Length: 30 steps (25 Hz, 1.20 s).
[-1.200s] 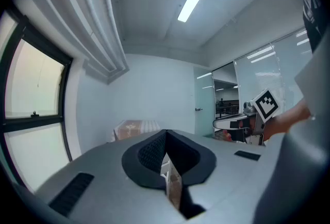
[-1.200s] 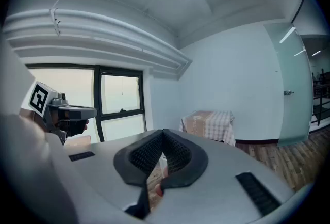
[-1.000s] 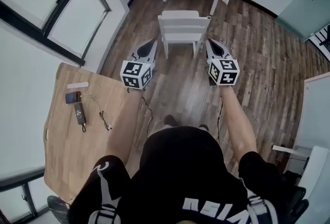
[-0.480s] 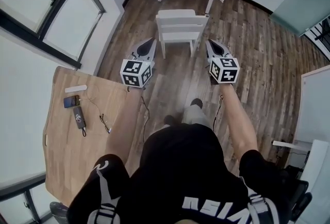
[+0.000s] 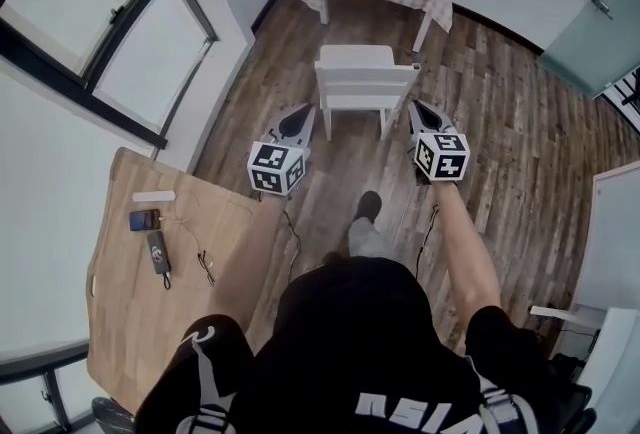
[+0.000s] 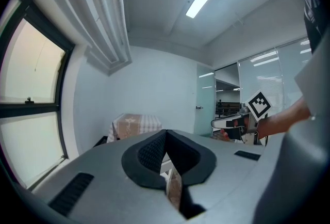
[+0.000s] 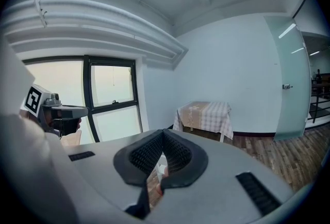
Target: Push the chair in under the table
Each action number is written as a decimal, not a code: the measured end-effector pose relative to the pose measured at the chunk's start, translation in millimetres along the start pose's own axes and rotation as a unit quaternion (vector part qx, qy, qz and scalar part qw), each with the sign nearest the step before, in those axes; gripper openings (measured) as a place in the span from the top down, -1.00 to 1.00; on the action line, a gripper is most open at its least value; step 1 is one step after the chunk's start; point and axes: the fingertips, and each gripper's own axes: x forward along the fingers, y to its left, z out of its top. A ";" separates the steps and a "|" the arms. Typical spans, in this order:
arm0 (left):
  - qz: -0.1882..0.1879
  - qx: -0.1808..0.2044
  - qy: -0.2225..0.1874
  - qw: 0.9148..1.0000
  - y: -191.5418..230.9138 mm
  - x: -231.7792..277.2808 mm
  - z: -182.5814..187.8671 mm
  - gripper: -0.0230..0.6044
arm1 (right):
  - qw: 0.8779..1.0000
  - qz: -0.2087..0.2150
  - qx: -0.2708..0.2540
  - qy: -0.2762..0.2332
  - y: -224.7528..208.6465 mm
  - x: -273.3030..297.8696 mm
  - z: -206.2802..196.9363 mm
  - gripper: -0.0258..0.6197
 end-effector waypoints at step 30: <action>0.018 -0.095 0.079 0.992 86.3 218.7 -63.5 0.28 | 0.992 0.065 0.016 0.107 -143.2 195.1 -44.8 0.38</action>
